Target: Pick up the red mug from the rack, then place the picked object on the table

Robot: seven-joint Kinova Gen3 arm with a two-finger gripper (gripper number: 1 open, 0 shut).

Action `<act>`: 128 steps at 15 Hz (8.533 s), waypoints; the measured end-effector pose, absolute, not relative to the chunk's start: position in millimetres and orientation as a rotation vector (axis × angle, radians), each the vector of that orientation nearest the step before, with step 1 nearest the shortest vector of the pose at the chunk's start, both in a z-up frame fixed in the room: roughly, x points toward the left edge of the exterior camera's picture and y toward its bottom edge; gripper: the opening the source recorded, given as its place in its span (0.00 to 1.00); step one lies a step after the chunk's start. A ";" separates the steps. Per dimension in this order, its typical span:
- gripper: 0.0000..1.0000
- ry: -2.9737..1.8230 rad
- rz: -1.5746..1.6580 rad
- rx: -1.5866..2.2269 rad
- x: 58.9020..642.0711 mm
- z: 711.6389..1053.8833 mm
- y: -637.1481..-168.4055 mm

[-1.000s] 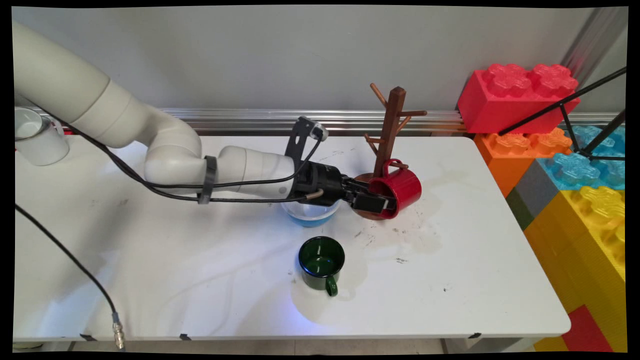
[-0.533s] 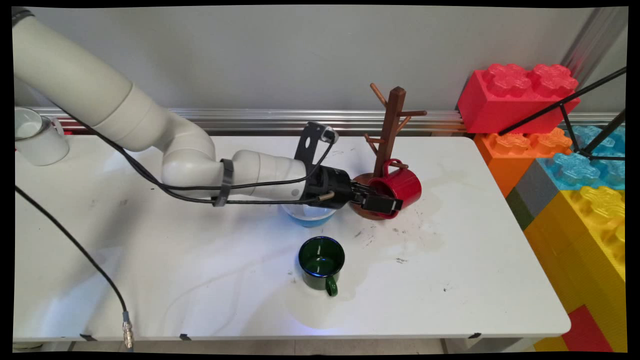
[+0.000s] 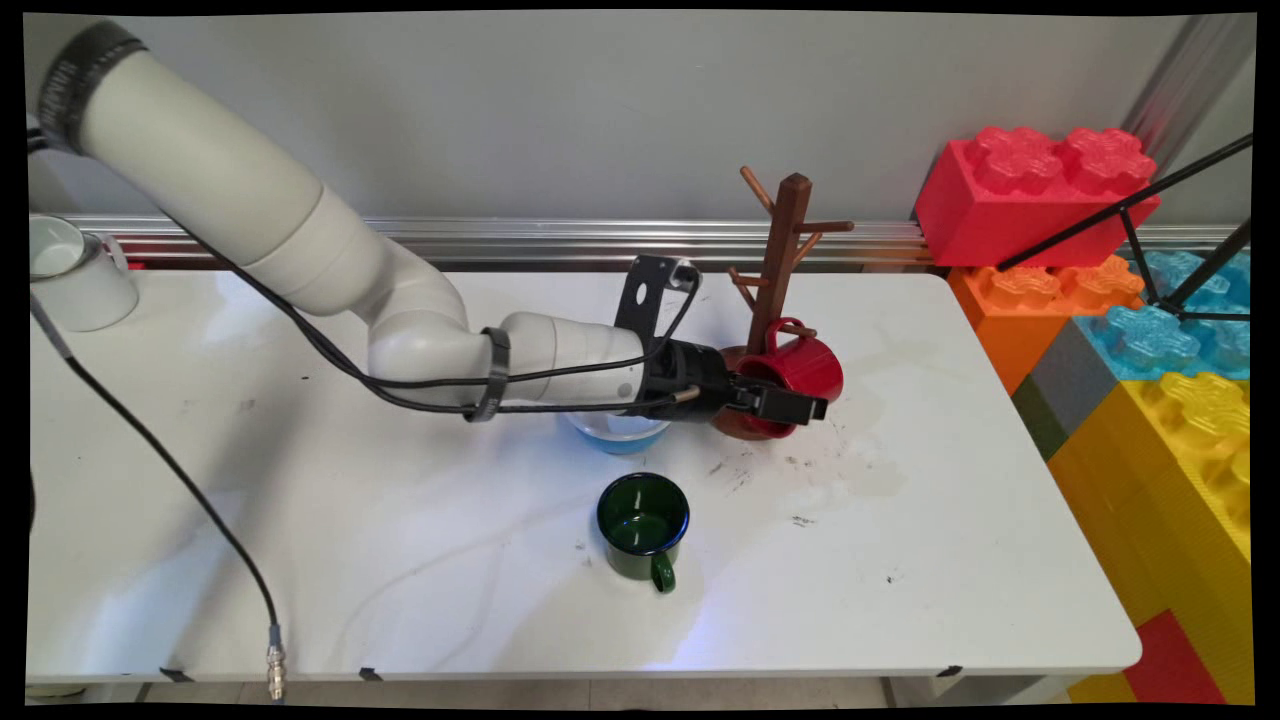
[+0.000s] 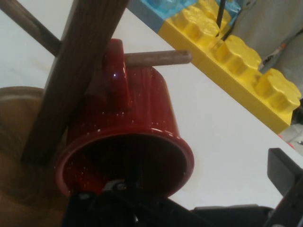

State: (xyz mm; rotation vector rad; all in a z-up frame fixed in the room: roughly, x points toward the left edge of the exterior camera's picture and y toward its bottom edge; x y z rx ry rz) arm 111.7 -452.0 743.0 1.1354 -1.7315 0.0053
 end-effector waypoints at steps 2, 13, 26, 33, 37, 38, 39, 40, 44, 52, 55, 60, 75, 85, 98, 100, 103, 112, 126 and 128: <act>1.00 -1.712 0.000 1.159 104.9 739.3 -453.8; 1.00 -1.625 -0.019 1.248 77.5 725.2 -460.9; 0.00 -1.597 0.019 1.319 68.9 717.2 -465.9; 0.00 -1.600 0.029 1.337 72.8 715.7 -464.4; 0.00 -1.605 0.023 1.334 78.6 717.3 -460.6; 0.00 -1.604 0.021 1.333 80.5 718.2 -459.9; 0.00 -1.603 0.019 1.331 82.2 719.3 -460.4; 0.00 -1.602 0.018 1.331 83.2 720.0 -460.1; 0.00 -1.597 0.012 1.321 88.6 726.1 -457.9; 0.00 -1.607 -0.019 1.271 87.1 740.3 -450.6; 0.00 -1.612 -0.033 1.251 84.0 744.1 -447.7; 0.00 -1.618 -0.059 1.212 76.0 751.2 -443.0; 0.00 -1.655 -0.119 1.116 55.5 778.9 -421.8; 0.00 -1.772 -0.104 1.109 51.6 827.8 -406.5; 0.00 -1.922 -0.046 1.121 45.6 900.8 -411.1; 0.00 -1.965 -0.044 1.112 44.4 908.4 -410.9; 0.00 -2.042 -0.033 1.097 41.6 917.8 -411.4; 0.00 -2.248 0.011 1.094 14.3 925.8 -417.9; 0.00 -2.580 0.053 1.071 -43.6 877.9 -430.5; 0.00 -2.606 0.051 1.069 -49.1 871.4 -432.7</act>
